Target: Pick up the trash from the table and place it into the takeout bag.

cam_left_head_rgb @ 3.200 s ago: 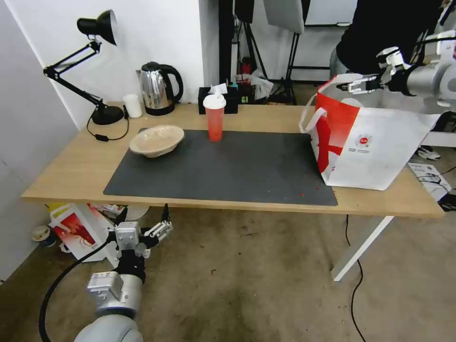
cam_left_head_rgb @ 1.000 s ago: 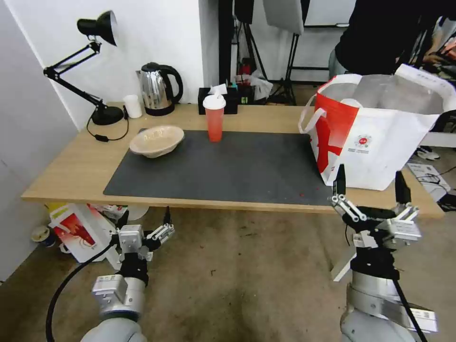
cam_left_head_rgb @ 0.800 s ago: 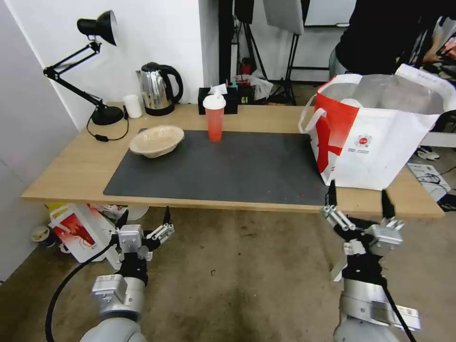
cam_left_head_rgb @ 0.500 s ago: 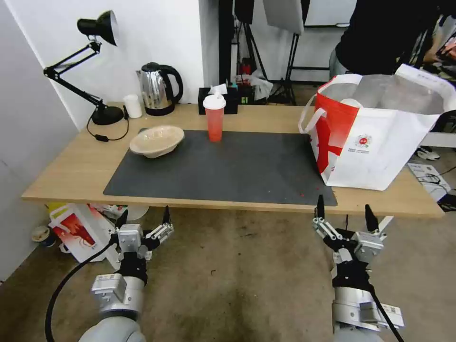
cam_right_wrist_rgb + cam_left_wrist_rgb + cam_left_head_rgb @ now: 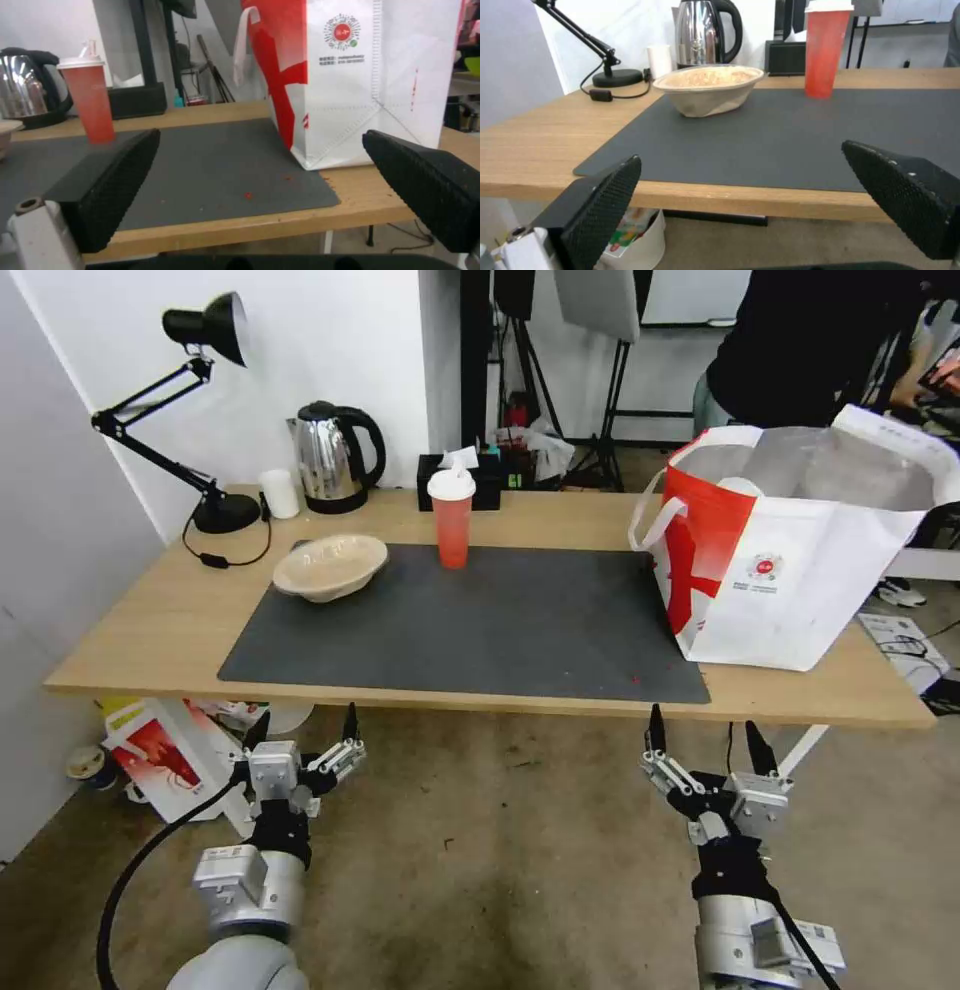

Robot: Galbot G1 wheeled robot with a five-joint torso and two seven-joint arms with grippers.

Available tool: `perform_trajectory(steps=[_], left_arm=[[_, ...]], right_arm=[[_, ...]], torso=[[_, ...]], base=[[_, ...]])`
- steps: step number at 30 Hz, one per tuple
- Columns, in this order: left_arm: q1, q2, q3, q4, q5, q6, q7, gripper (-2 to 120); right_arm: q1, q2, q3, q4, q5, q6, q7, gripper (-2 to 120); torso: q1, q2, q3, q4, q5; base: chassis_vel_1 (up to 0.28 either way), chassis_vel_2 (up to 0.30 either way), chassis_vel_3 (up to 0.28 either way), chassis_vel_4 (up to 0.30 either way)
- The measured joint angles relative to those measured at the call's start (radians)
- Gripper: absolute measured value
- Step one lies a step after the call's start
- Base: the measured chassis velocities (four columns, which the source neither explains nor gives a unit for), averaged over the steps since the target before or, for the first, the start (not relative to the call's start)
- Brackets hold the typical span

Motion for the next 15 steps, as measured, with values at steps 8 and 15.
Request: perform_trajectory(steps=[8,15], left_arm=[[0.003,0.003,-0.004,-0.005,-0.002,0.0,0.0,100],[0.002,0.004,-0.005,-0.007,-0.002,0.0,-0.001,100]], right_arm=[[-0.003,-0.009,-0.001,-0.007,-0.006,0.004,-0.02,100],[0.0,-0.017,0.0,-0.012,-0.008,0.005,-0.028,100]], torso=[[0.0,0.0,0.0,0.0001,0.0001],[0.0,0.0,0.0,0.0001,0.0]], base=[[0.0,0.0,0.0,0.0],[0.0,0.0,0.0,0.0]])
